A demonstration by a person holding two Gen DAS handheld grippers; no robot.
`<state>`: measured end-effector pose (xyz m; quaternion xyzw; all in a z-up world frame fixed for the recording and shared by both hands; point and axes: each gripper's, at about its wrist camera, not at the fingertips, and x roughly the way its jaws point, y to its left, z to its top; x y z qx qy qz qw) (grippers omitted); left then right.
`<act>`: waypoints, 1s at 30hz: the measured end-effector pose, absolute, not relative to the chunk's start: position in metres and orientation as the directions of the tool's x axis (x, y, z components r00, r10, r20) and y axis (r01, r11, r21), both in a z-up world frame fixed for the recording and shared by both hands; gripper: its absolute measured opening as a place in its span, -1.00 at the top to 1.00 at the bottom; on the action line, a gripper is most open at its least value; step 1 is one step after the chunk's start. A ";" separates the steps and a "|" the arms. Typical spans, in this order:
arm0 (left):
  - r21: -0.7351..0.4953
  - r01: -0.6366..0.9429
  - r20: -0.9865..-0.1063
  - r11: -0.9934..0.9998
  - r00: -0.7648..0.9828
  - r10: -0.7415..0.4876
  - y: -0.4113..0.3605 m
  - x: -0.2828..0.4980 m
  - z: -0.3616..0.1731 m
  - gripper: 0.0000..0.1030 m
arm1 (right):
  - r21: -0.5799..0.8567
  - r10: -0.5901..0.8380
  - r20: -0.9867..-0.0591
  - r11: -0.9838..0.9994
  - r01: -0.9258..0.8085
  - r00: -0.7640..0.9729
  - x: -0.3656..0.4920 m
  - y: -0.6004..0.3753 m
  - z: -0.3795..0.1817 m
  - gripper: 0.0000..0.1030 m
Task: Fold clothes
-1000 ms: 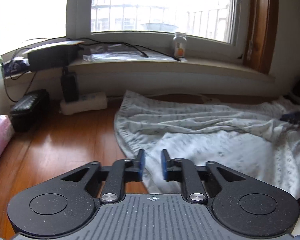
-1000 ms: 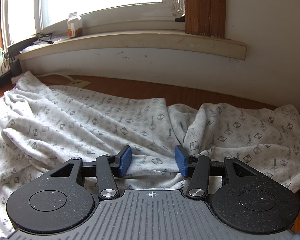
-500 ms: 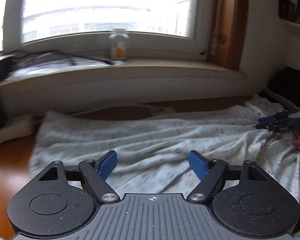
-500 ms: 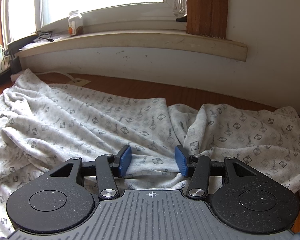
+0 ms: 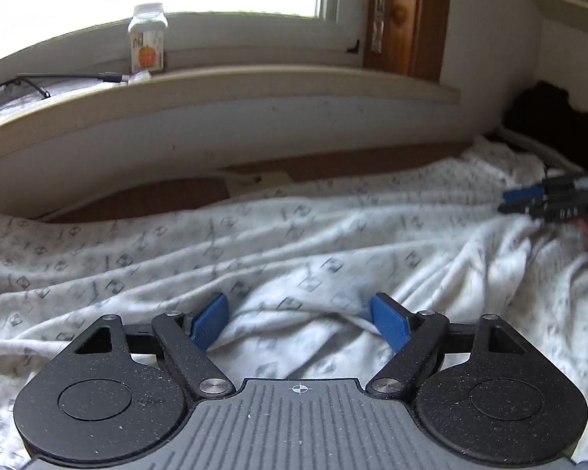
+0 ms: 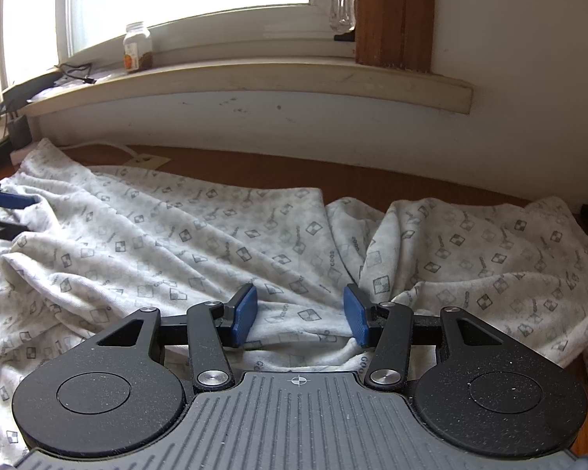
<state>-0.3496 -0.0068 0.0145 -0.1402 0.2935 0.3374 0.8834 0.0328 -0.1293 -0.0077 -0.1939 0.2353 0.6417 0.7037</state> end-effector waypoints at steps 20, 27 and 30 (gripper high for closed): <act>-0.007 -0.665 -0.627 0.747 0.584 0.515 0.000 -0.390 0.018 -0.71 | -0.119 0.673 -0.609 0.445 -0.888 0.419 0.171 -0.236 -0.015 0.13; -0.002 -0.671 -0.629 0.742 0.577 0.521 0.001 -0.390 0.018 -0.76 | -0.141 0.620 -0.616 0.520 -0.843 0.485 0.182 -0.294 -0.018 0.32; 0.002 -0.677 -0.631 0.736 0.570 0.526 0.001 -0.389 0.017 -0.80 | -0.097 0.673 -0.556 0.530 -0.842 0.487 0.176 -0.299 -0.009 0.30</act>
